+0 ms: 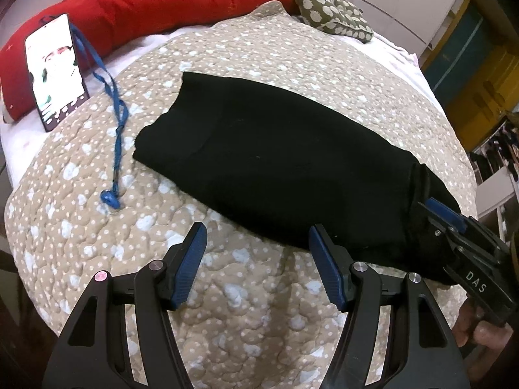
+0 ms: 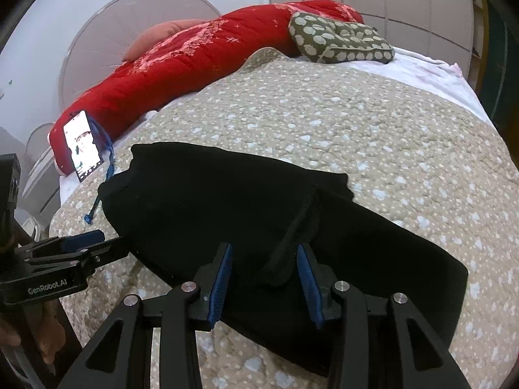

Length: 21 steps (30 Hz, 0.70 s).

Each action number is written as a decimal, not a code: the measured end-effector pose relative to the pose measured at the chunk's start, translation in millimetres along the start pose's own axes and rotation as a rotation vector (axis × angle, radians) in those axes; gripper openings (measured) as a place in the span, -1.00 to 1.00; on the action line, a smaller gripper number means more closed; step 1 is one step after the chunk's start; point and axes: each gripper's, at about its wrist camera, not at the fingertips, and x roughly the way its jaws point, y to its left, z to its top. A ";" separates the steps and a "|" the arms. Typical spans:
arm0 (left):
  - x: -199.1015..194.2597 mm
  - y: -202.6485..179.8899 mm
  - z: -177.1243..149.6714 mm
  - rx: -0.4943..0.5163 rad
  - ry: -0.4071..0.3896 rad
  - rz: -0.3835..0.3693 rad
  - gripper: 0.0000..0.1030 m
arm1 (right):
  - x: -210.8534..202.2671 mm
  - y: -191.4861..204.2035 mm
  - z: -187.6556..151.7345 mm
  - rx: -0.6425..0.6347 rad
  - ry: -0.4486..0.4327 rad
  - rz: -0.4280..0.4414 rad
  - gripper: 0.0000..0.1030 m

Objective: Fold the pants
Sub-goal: 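Lift the black pants end with the right tool and fold it over the stack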

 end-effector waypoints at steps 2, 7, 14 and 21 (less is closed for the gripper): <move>0.1 3.8 -1.1 -0.015 0.004 -0.003 0.27 | 3.0 2.9 2.8 -0.001 0.002 0.012 -0.21; 2.5 9.0 -1.9 -0.040 0.015 -0.003 0.27 | 11.3 13.8 10.0 -0.033 0.010 0.029 -0.15; 5.2 22.0 -0.4 -0.098 0.017 -0.030 0.27 | 32.0 30.0 25.1 -0.071 0.037 0.068 -0.13; 8.3 38.5 1.3 -0.190 0.001 -0.131 0.37 | 61.4 53.1 57.6 -0.169 0.055 0.149 -0.10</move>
